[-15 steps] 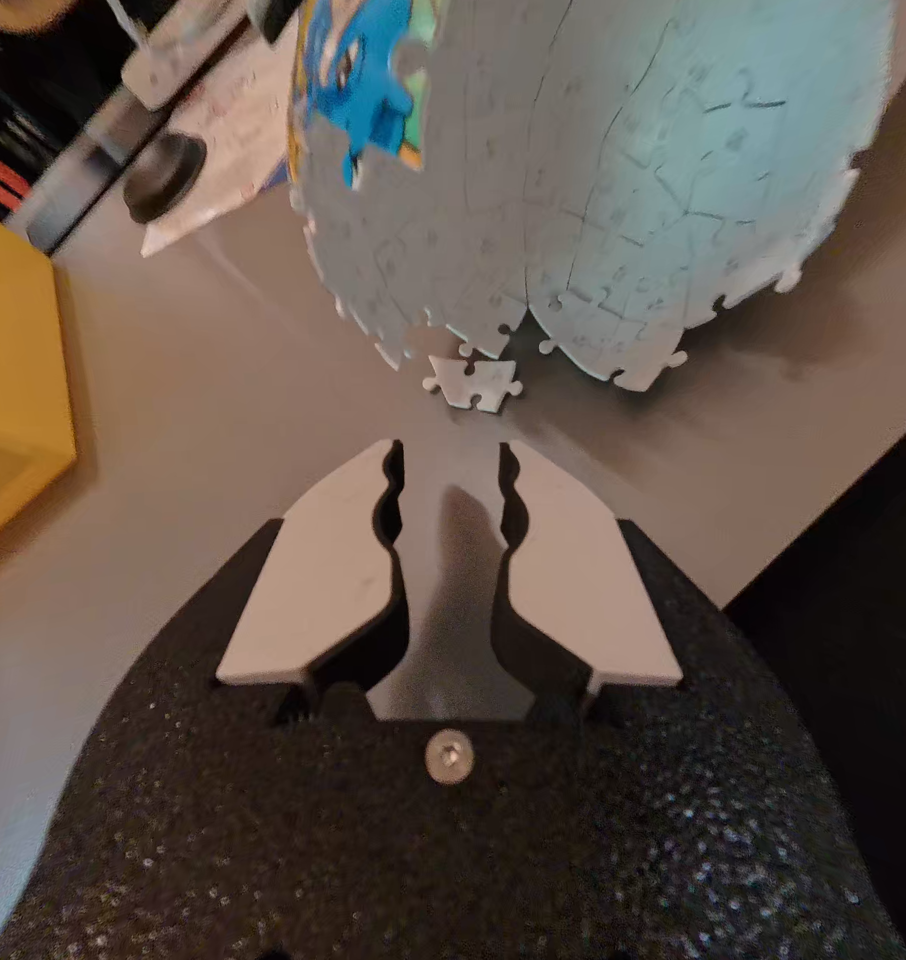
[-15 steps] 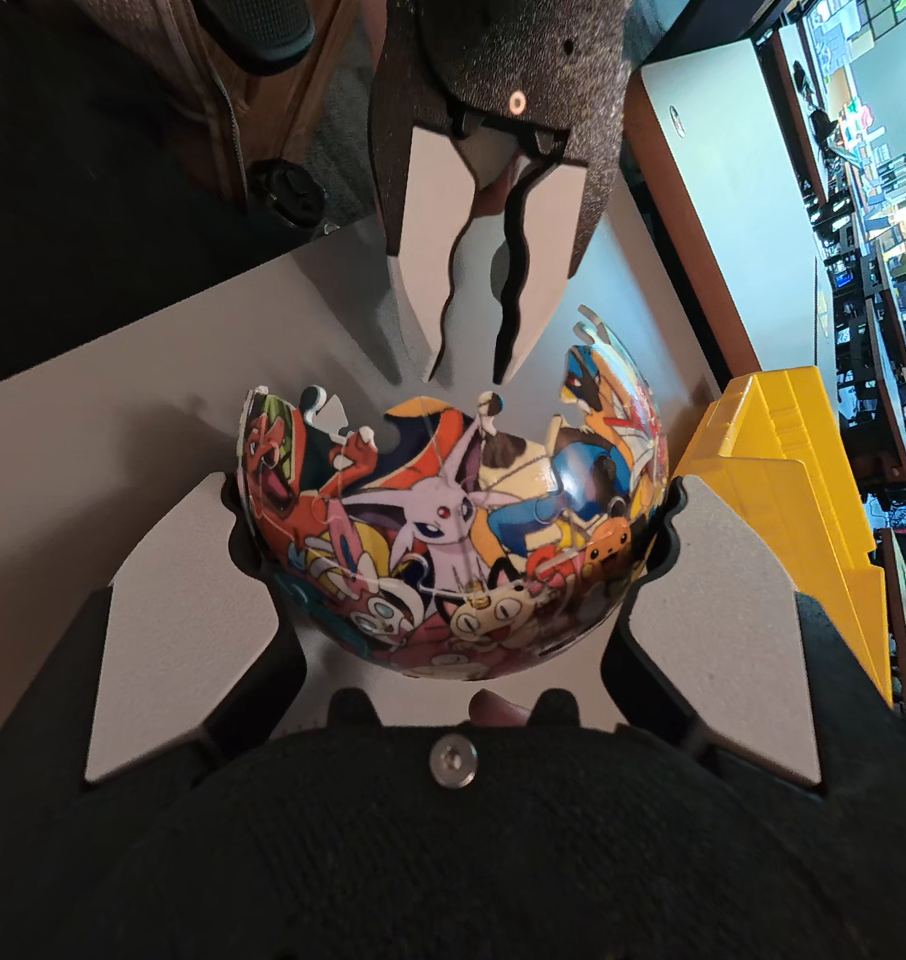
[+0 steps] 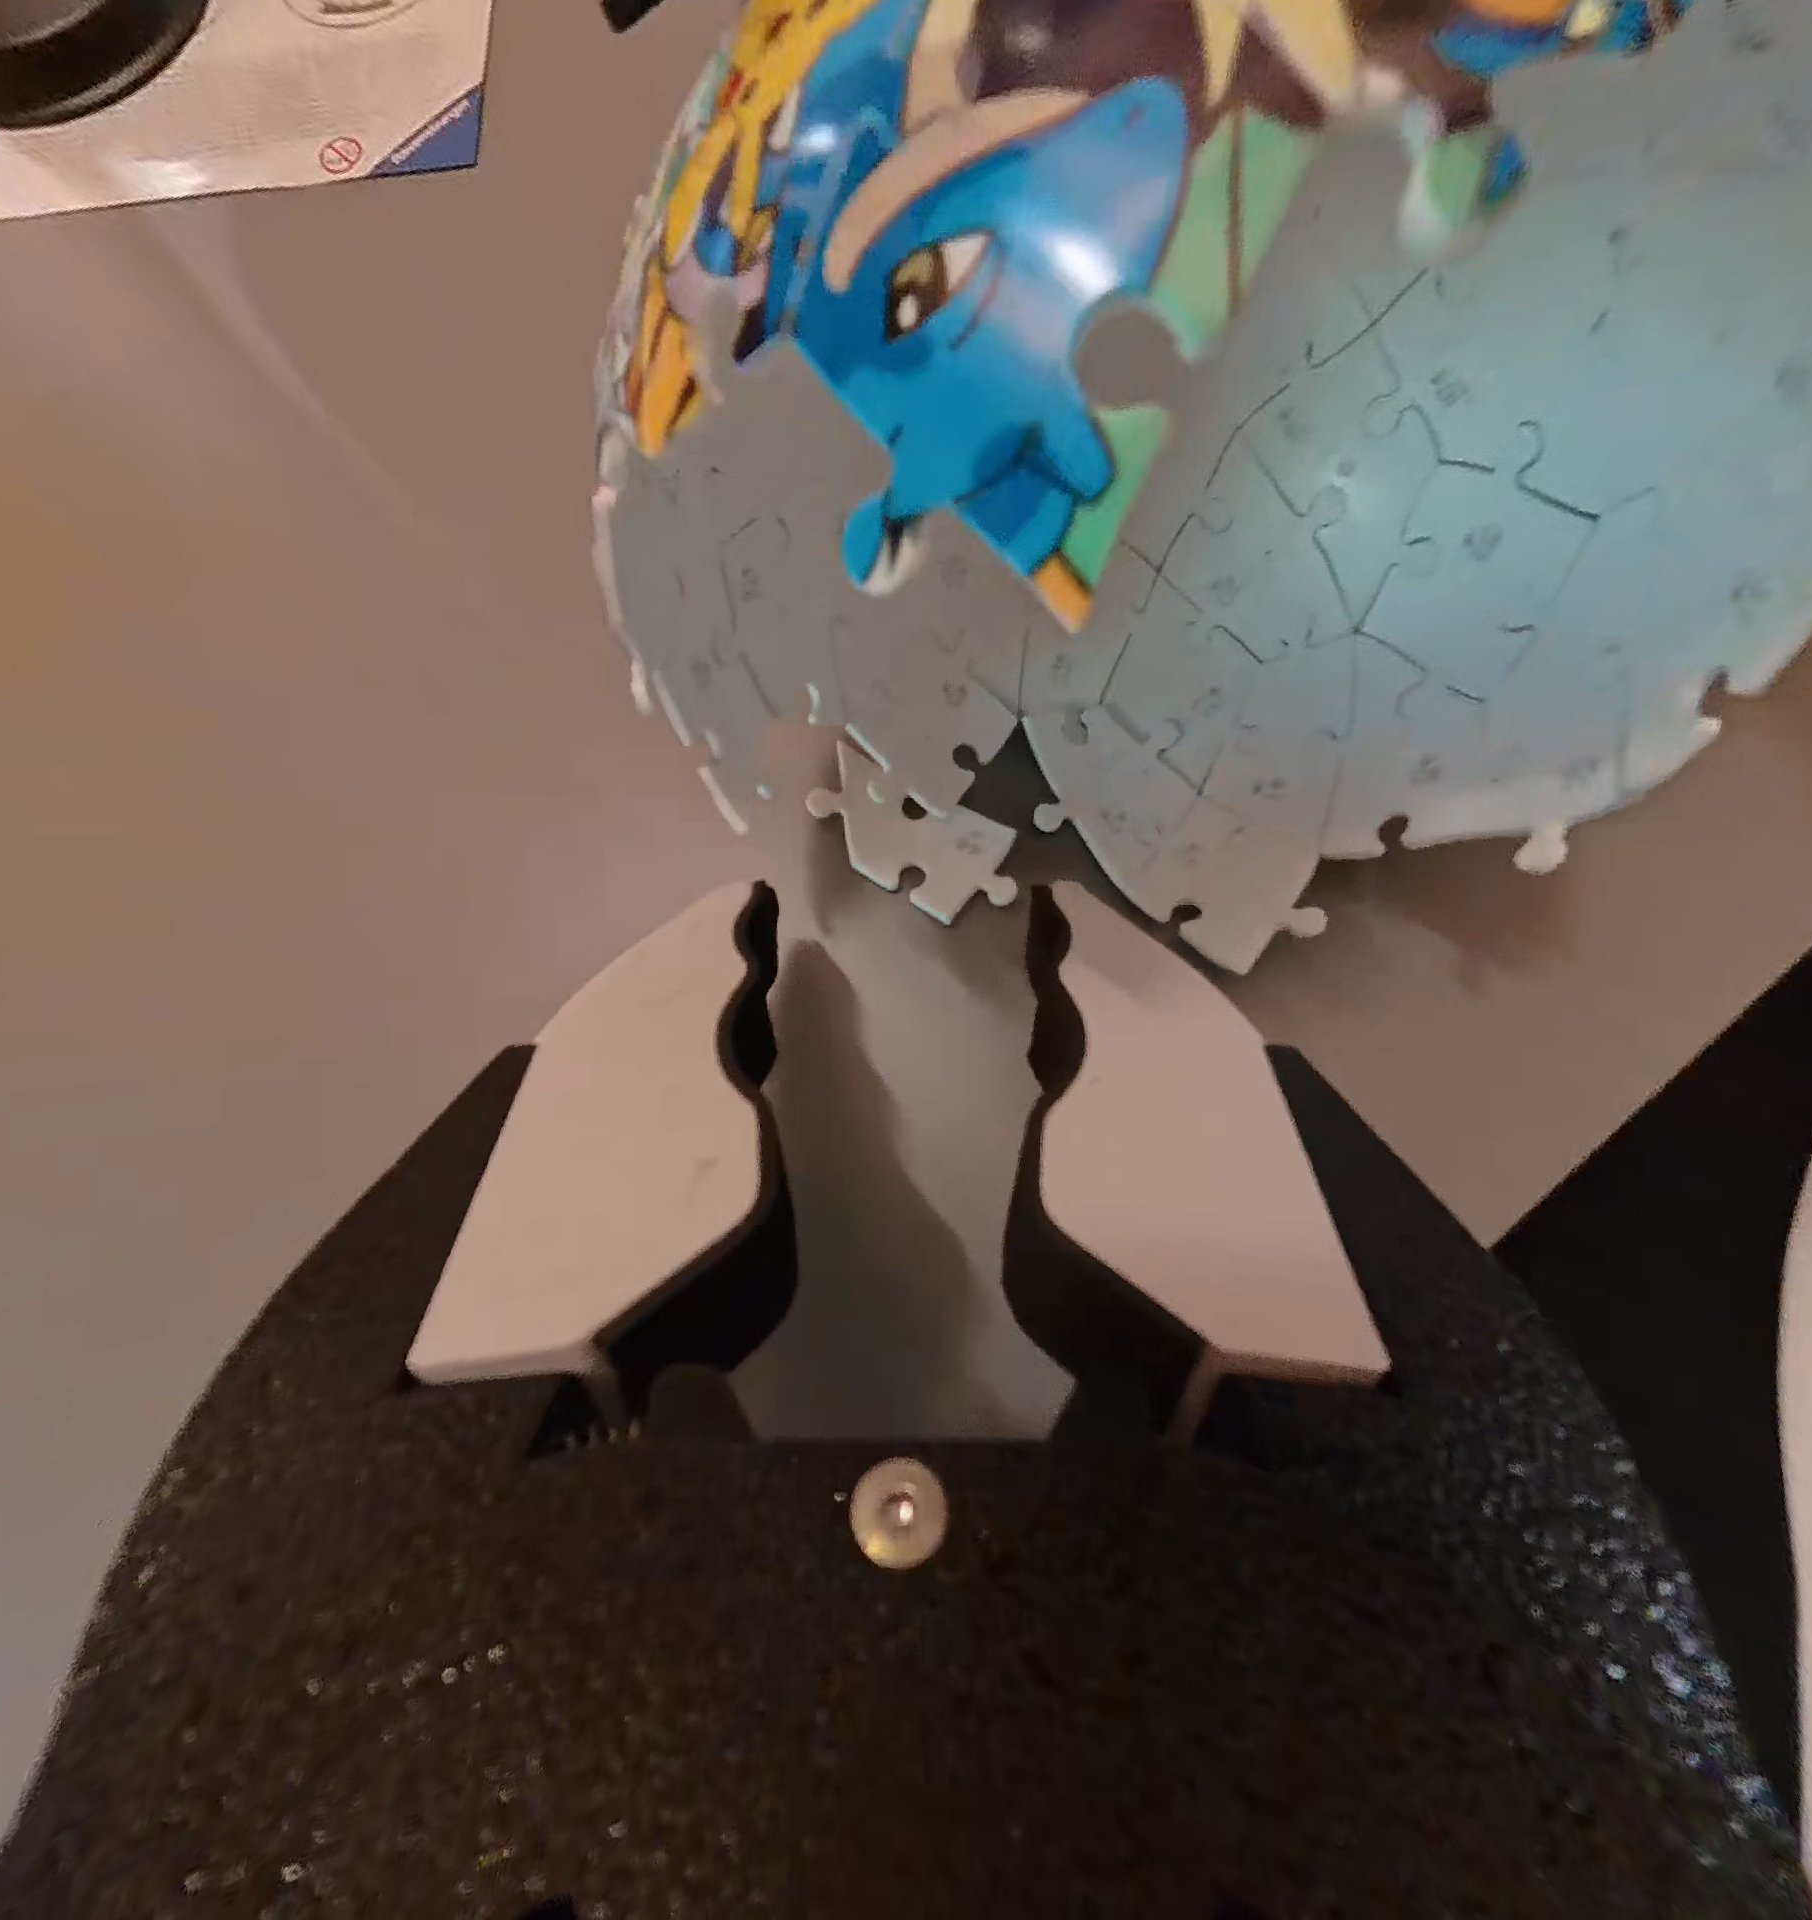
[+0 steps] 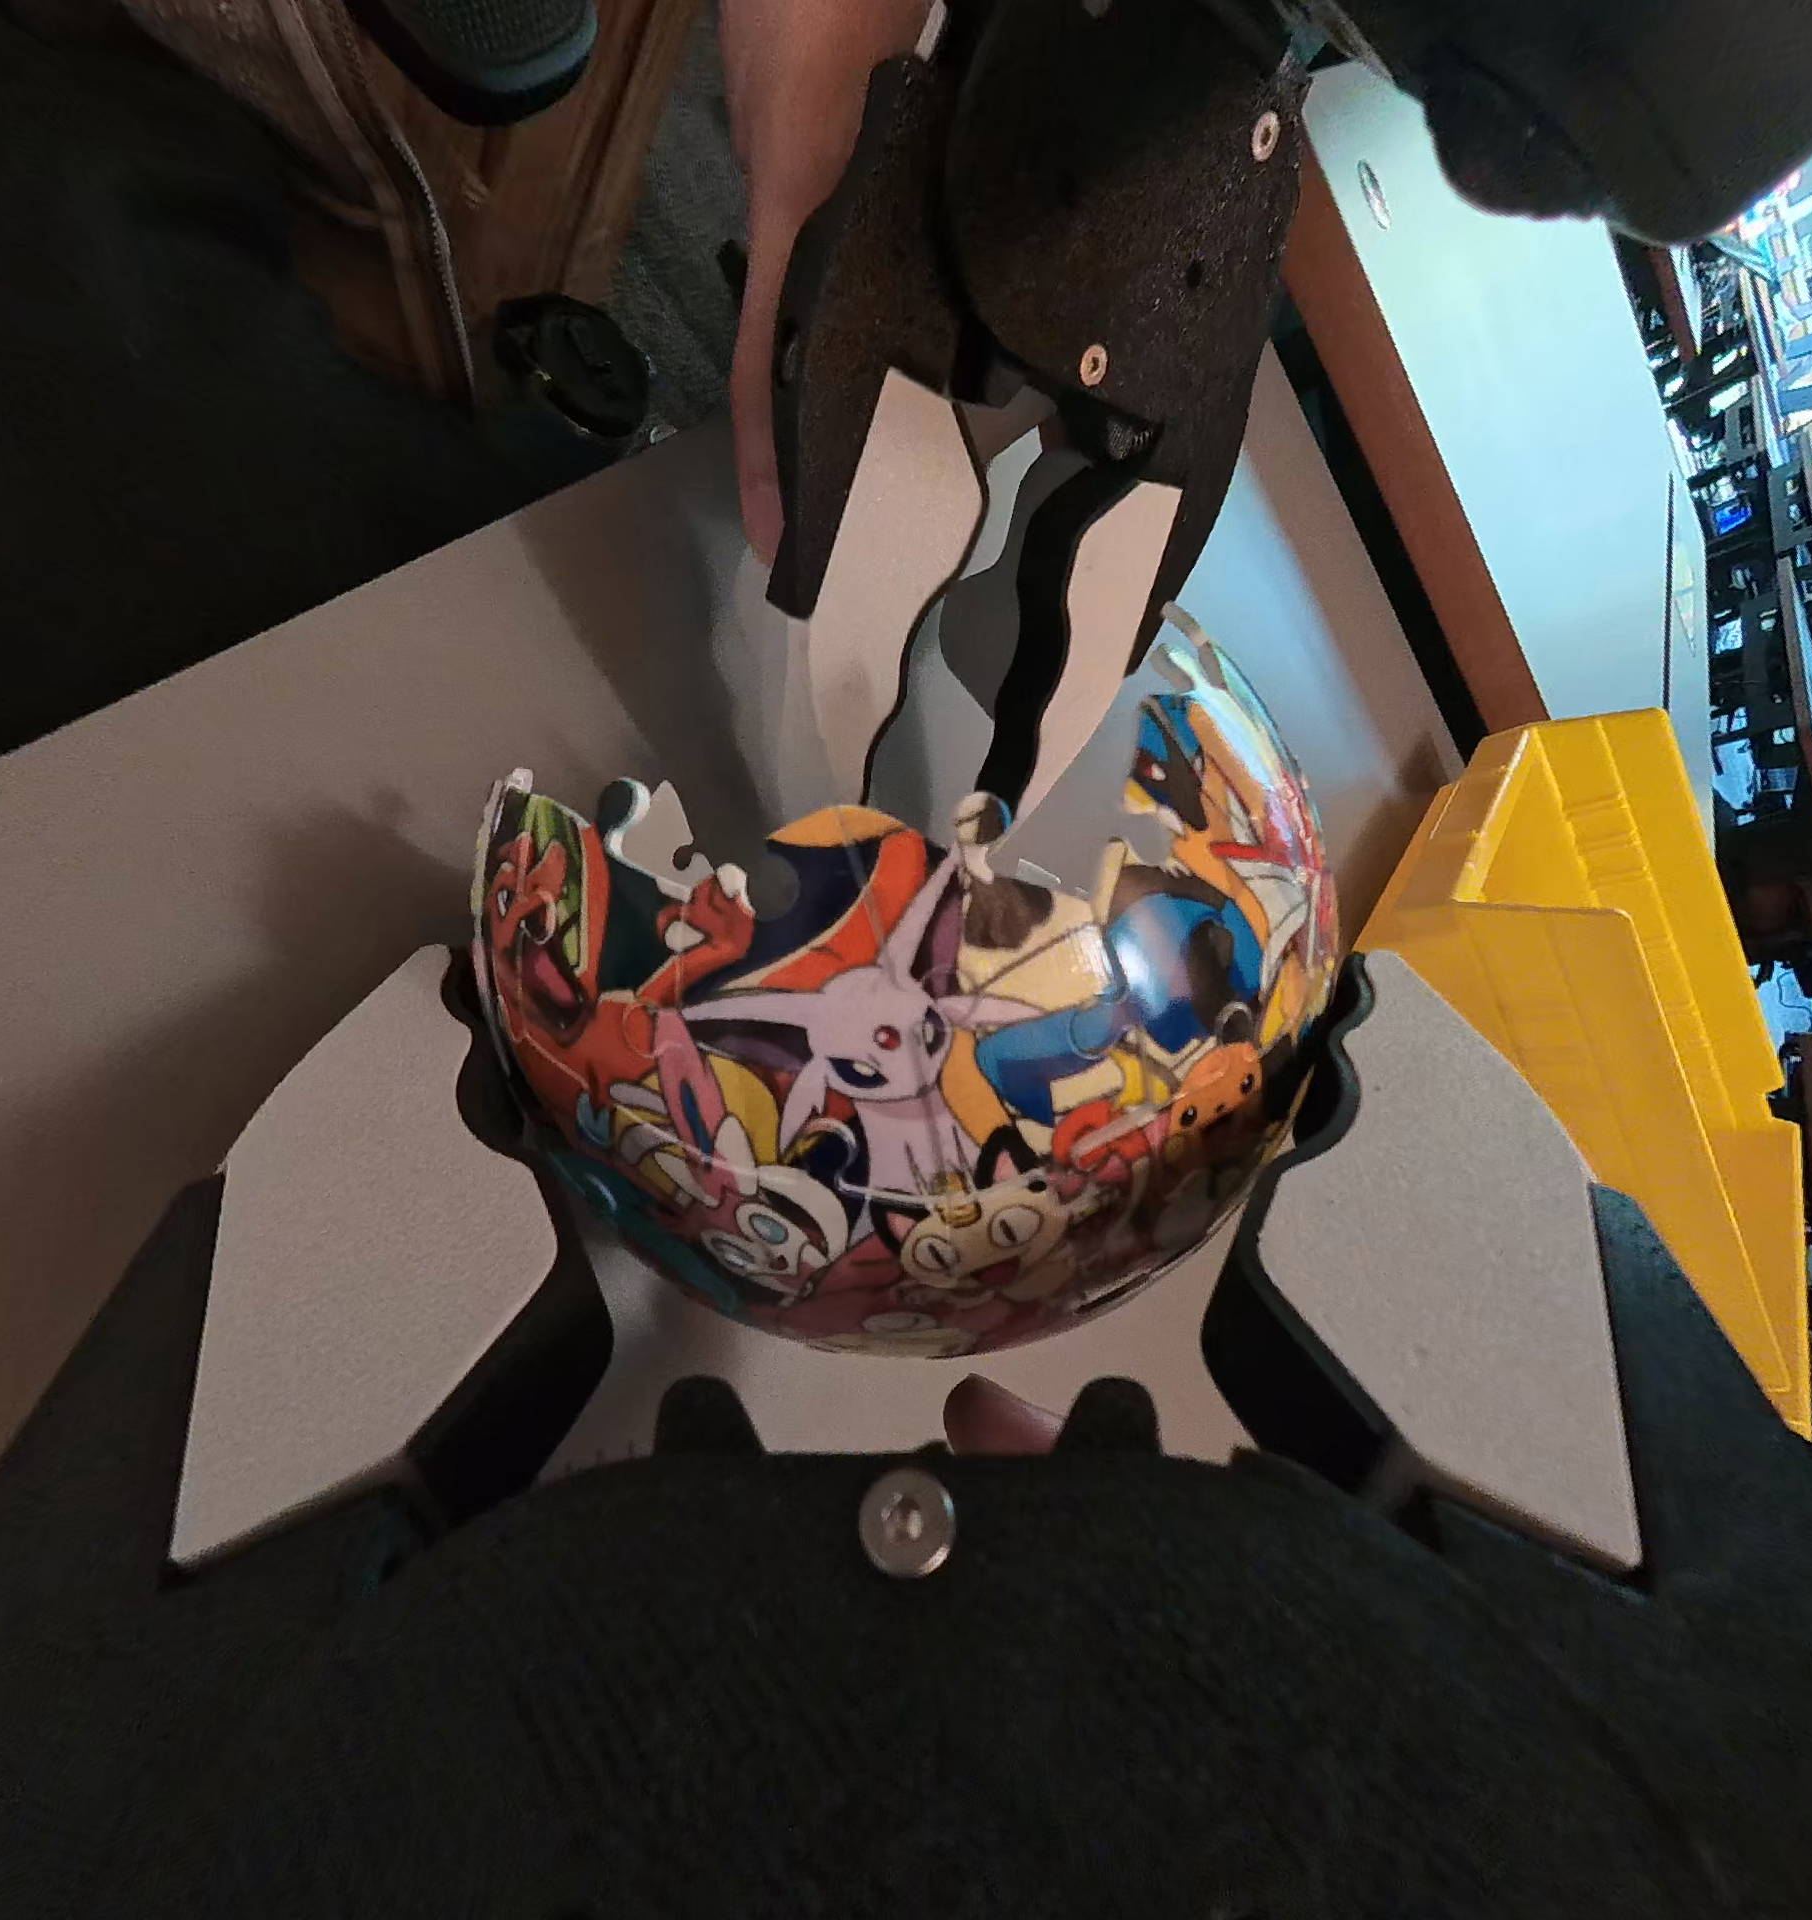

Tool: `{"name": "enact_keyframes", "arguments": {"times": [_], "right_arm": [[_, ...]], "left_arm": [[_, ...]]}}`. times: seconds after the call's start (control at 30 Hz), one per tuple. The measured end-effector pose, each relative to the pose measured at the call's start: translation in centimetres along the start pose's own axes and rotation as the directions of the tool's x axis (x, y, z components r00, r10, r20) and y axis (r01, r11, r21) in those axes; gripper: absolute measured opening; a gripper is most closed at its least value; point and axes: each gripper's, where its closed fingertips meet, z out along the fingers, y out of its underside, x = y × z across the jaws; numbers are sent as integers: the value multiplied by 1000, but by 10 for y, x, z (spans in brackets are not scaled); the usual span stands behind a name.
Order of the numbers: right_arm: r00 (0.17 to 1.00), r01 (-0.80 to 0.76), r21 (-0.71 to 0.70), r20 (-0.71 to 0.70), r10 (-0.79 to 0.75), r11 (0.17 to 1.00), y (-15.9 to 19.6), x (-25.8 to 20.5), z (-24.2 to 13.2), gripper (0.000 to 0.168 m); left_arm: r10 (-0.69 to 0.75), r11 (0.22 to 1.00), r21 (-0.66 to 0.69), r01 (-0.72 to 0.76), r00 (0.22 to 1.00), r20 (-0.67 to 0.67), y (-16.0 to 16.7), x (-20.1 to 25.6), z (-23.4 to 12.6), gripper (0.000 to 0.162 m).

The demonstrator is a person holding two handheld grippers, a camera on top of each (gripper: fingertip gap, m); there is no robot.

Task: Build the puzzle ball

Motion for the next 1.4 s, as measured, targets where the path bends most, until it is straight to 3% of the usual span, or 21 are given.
{"name": "enact_keyframes", "arguments": {"times": [0.03, 0.17, 0.33, 0.47, 0.63, 0.93, 1.03, 1.17, 1.23, 1.4], "right_arm": [[1000, 0, -1, 0, 0, 1000, 1, 0, 0, 146], [1000, -4, -5, -3, 4, 1000, 2, 0, -1, 146], [1000, 1, -6, -4, -1, 1000, 3, 0, -1, 146], [1000, -2, -2, -4, 2, 1000, 2, 0, -1, 145], [1000, -5, 2, -4, 5, 1000, 3, 0, -1, 146], [1000, -1, -1, -6, 1, 1000, 3, 0, -1, 146], [1000, -3, -1, -5, 3, 1000, 3, 0, -1, 146], [1000, -1, -3, -5, 1, 1000, 3, 0, -1, 146], [1000, -3, -3, -4, 3, 1000, 4, 0, -1, 146], [1000, -2, -4, -5, 2, 1000, 4, 0, -1, 146]], "left_arm": [[0, 1000, -13, 0, 1000, 23, 1, -2, 2, 45], [-11, 998, -69, 14, 999, 50, 5, -1, 10, 44], [-142, 986, -81, 145, 989, 42, 0, 4, 13, 51], [-139, 984, -101, 147, 987, 76, 5, -2, 14, 55], [-139, 985, -93, 143, 989, 43, 6, 3, 12, 31], [-168, 979, -103, 175, 983, 73, 9, -4, 9, 29], [-169, 978, -113, 177, 983, 73, 12, -4, 6, 16], [-148, 980, -123, 154, 988, 50, 15, 3, 2, 15], [-142, 981, -126, 146, 989, 39, 16, 8, 1, 5], [-135, 980, -139, 141, 990, 49, 20, 8, -4, 5]]}}
